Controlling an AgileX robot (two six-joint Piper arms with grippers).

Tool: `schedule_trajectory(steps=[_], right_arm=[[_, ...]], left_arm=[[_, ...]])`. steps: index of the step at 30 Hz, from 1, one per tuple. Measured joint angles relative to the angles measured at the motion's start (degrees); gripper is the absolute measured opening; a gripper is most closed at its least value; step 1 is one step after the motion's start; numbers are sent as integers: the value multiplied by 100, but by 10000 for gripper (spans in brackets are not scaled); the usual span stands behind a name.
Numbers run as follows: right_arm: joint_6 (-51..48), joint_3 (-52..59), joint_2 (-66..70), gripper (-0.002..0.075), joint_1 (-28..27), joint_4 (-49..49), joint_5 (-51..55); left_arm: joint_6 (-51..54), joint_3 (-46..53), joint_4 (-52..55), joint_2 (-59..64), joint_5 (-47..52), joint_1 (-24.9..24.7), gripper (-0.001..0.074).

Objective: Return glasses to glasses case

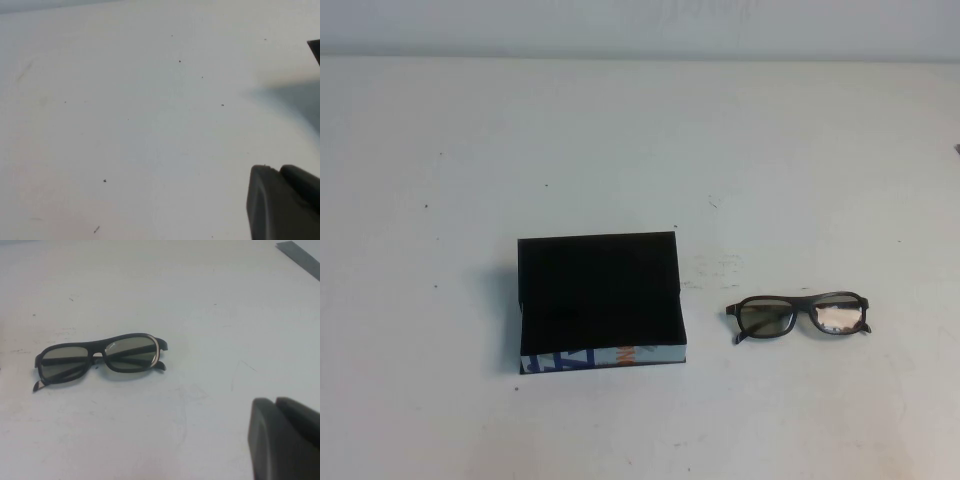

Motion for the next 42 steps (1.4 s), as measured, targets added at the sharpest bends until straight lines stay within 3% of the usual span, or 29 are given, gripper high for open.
schedule_trajectory(steps=[17, 34, 38, 42], right_arm=[[0, 0, 0, -13, 0, 0, 0], [0, 0, 0, -13, 0, 726, -485], [0, 0, 0, -13, 0, 1421, -742], [0, 0, 0, -13, 0, 2831, -1242]], left_arm=[[0, 0, 13, 0, 0, 0, 1], [0, 0, 13, 0, 0, 0, 0], [0, 0, 13, 0, 0, 0, 0], [0, 0, 13, 0, 0, 0, 0]])
